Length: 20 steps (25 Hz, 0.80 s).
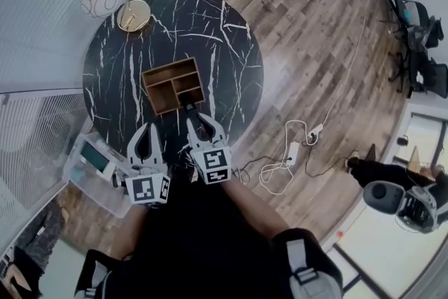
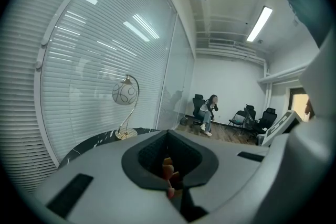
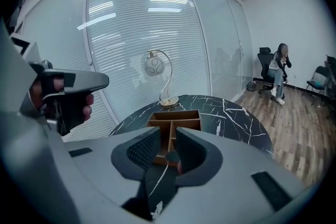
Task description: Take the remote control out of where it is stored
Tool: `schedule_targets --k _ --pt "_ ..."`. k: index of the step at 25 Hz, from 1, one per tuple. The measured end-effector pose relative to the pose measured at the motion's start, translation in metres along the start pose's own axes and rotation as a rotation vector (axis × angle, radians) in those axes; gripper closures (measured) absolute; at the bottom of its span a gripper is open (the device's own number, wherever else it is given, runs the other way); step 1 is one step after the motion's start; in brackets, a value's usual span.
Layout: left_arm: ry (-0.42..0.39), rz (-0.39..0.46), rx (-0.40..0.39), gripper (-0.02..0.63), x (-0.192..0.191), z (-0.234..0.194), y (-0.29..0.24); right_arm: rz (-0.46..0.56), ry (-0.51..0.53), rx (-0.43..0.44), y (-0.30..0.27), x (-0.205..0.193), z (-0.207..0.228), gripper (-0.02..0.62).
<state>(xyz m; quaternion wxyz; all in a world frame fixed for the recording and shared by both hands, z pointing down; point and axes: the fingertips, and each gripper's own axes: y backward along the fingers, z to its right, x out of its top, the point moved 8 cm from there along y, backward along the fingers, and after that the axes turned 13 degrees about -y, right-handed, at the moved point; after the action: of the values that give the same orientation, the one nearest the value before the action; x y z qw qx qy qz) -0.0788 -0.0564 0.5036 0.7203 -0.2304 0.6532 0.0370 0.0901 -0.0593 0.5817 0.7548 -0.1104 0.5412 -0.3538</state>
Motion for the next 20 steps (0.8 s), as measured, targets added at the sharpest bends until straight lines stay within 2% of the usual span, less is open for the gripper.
schedule_targets --k 10,20 --pt "0.011 -0.029 -0.006 0.598 -0.009 -0.005 -0.015 -0.111 0.002 -0.032 -0.030 -0.020 0.014 0.419" --pt "0.025 -0.055 0.015 0.598 -0.016 -0.011 -0.034 -0.197 0.022 -0.039 -0.057 -0.035 0.024 0.388"
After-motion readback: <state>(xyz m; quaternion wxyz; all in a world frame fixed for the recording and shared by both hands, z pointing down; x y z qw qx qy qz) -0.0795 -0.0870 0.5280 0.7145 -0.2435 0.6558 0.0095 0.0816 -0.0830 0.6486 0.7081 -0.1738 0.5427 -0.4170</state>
